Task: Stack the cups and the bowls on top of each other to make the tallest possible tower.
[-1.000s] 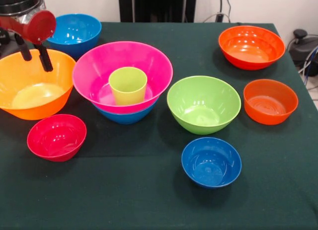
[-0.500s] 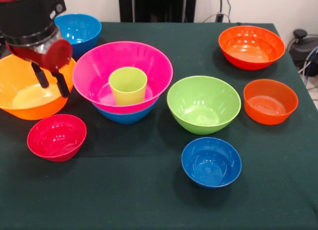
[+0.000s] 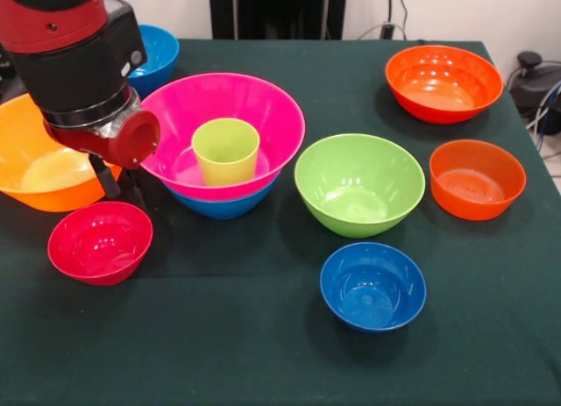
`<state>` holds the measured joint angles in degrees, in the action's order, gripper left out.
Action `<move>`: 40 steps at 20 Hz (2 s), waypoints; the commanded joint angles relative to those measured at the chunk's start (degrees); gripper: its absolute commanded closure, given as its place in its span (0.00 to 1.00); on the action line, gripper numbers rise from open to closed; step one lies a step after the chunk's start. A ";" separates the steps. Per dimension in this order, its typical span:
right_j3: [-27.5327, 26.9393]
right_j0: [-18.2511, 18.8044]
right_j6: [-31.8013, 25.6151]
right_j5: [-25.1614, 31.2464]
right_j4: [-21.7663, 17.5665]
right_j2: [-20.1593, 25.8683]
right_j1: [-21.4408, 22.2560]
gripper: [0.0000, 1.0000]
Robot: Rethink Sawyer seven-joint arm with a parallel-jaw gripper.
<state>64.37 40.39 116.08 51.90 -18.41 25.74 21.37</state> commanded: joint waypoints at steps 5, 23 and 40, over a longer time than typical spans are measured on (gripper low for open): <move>-7.17 -1.67 -21.64 -1.97 -7.23 5.93 -3.38 0.00; -8.42 -1.04 -22.33 0.57 -8.28 4.64 -8.09 0.00; -6.85 -1.41 -20.61 0.40 -9.40 3.06 -8.11 0.00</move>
<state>56.39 40.43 108.55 51.90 -22.86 29.70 12.70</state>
